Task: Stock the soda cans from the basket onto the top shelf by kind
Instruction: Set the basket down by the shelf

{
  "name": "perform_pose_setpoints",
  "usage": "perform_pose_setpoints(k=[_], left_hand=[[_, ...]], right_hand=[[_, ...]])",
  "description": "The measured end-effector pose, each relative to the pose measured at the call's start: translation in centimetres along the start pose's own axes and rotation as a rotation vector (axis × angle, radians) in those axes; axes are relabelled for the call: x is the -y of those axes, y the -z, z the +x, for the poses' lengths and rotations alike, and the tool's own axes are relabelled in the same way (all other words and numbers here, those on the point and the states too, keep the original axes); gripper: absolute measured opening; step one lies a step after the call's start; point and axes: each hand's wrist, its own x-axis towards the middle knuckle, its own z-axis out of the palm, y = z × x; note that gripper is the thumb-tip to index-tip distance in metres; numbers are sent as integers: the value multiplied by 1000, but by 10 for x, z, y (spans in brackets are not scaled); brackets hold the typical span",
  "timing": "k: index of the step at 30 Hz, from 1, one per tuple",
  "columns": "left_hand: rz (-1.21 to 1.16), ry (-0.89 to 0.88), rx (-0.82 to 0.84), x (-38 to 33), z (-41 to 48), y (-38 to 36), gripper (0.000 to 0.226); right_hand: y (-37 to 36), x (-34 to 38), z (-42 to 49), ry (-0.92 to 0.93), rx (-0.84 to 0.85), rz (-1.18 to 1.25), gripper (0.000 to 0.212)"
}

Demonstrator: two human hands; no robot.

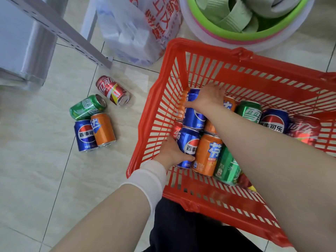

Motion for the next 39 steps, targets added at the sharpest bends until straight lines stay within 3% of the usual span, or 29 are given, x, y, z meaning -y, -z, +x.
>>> perform_pose_setpoints(k=[3,11,18,21,23,26,32,37,39], left_hand=[[-85,5,22,-2,-5,4,82],[-194,-73,1,-13,-35,21,66],[-229,-213,-10,-38,-142,46,44],[-220,-206,-1,-45,-201,58,50],[-227,-188,38,-48,-240,69,42],[-259,-213,66,-50,-302,88,28],[-457,-222,75,-49,-417,123,34],[-636,-312,19,-52,-503,143,34],[-698,-360,2,-55,-531,150,32]], right_hand=[[3,3,-4,-22,-17,249,107],[19,-10,-33,61,-100,586,90],[87,-32,-138,192,-300,682,78],[126,-42,-193,113,-349,801,80],[151,-46,-231,59,-377,853,84],[184,-53,-288,-9,-368,909,83],[245,-66,-396,-84,-268,1103,80],[292,-65,-479,-58,-227,1264,60],[308,-60,-508,-61,-207,1361,67]])
